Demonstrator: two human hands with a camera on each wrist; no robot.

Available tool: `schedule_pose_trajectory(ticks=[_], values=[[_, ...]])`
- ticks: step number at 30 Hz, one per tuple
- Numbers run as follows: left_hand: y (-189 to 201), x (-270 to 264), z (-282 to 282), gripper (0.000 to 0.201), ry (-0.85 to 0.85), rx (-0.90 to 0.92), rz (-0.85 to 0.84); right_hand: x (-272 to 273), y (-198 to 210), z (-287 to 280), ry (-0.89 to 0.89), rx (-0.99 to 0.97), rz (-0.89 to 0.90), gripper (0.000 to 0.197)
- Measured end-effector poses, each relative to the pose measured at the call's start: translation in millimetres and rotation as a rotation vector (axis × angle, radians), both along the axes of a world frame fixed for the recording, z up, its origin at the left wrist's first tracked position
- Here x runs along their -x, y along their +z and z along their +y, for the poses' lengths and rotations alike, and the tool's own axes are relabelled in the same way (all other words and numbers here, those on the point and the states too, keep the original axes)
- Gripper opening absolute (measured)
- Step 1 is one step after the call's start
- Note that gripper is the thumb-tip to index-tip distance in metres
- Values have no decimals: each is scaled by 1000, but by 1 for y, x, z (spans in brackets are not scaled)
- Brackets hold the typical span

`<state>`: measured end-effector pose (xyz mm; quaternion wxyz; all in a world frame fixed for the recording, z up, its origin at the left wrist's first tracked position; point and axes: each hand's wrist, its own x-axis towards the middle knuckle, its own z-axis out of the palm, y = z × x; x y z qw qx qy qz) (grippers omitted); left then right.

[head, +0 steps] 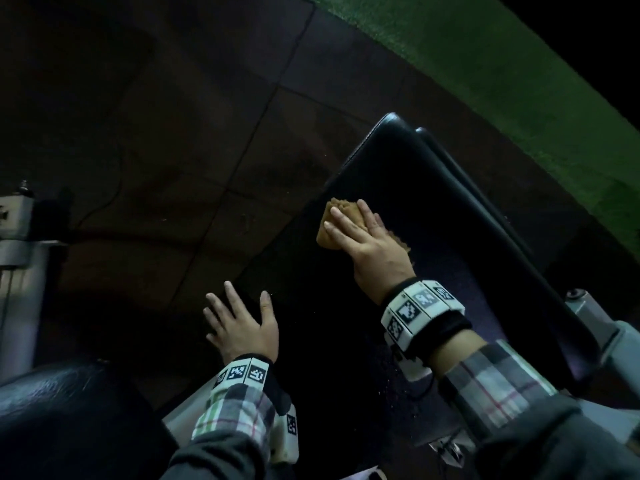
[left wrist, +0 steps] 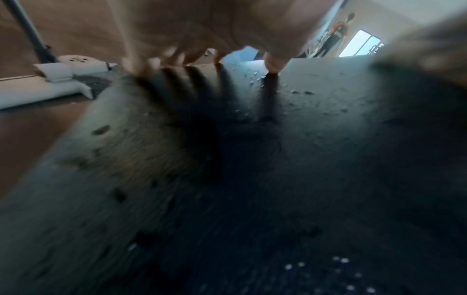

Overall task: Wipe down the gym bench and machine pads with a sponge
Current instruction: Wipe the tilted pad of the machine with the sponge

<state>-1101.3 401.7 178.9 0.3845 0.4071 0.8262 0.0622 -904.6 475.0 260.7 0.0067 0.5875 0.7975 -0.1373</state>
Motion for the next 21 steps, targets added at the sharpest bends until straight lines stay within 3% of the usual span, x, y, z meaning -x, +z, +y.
schedule_pose_trajectory(ticks=[6,11,17,21], values=[[-5,2,-4,74,109,42,-8,56,-10,34,102,164,-140,60],[-7,3,-4,71,104,37,-6,83,-31,-1,254,142,-125,47],[-6,2,-5,70,104,23,-12,40,-29,-60,348,25,-84,46],[-5,1,-5,70,104,18,-2,6,-19,-55,309,-21,-89,50]])
